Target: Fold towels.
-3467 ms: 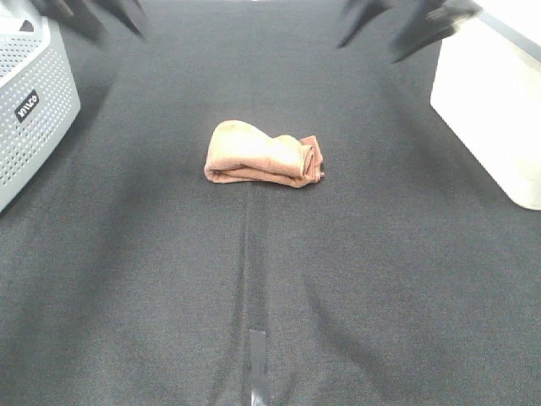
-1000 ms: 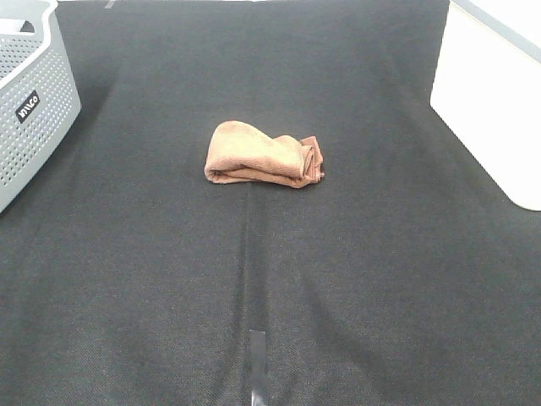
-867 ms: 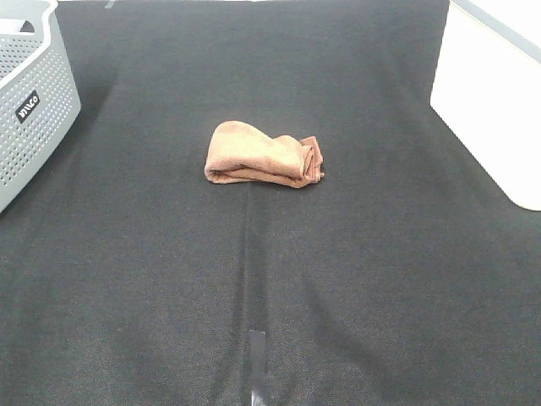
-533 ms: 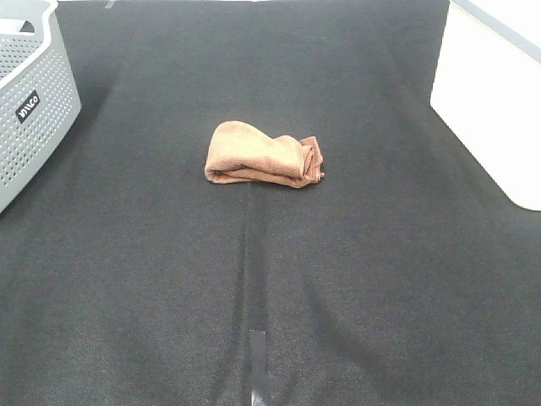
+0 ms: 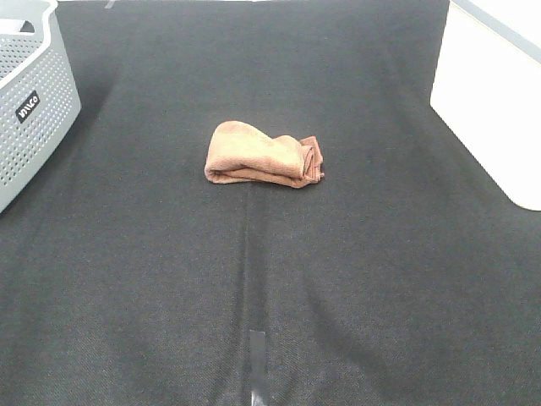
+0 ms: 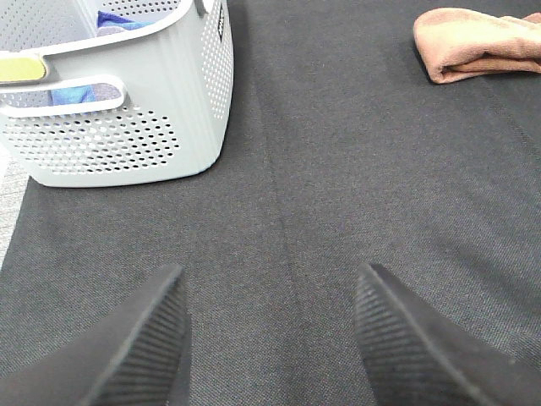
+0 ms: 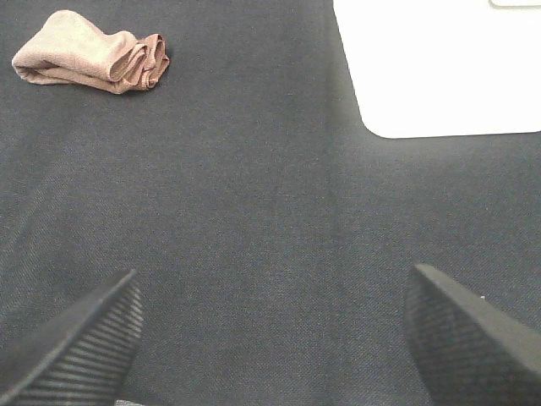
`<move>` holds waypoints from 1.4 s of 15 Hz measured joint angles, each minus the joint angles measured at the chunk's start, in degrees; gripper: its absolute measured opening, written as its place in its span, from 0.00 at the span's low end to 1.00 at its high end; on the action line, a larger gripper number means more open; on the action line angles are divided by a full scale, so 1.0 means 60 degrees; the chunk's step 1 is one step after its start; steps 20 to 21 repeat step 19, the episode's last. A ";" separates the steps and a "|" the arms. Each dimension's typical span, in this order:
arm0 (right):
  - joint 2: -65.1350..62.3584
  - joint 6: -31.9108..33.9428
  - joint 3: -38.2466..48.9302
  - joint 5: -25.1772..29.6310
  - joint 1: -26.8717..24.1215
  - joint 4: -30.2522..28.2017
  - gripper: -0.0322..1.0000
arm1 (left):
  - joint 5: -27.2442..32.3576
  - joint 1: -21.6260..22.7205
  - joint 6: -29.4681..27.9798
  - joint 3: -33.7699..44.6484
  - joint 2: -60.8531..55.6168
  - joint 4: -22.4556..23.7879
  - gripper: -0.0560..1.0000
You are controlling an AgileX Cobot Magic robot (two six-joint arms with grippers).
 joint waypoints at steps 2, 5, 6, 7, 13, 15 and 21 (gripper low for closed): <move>0.0000 0.0000 0.0000 0.0000 0.0000 0.0000 0.80 | 0.0000 0.0000 0.0000 0.0000 0.0000 0.0000 0.59; 0.0000 0.0000 0.0000 0.0000 0.0000 0.0000 0.80 | 0.0000 0.0000 0.0000 0.0000 0.0000 0.0000 0.59; 0.0000 0.0000 0.0000 0.0000 0.0000 0.0000 0.80 | 0.0000 0.0000 0.0000 0.0000 0.0000 0.0000 0.59; 0.0000 0.0000 0.0000 0.0000 -0.0029 0.0000 0.80 | 0.0000 0.0000 0.0000 0.0000 0.0000 0.0000 0.59; -0.0210 0.0057 0.0000 -0.0010 -0.0602 0.0000 0.80 | 0.0000 0.0000 0.0000 0.0000 0.0000 0.0000 0.59; -0.0220 0.0057 0.0000 -0.0010 -0.0602 0.0000 0.80 | 0.0000 0.0000 0.0000 0.0000 0.0000 0.0010 0.59; -0.0220 0.0057 0.0000 -0.0010 -0.0602 0.0000 0.80 | 0.0000 0.0000 0.0000 0.0000 0.0000 0.0019 0.59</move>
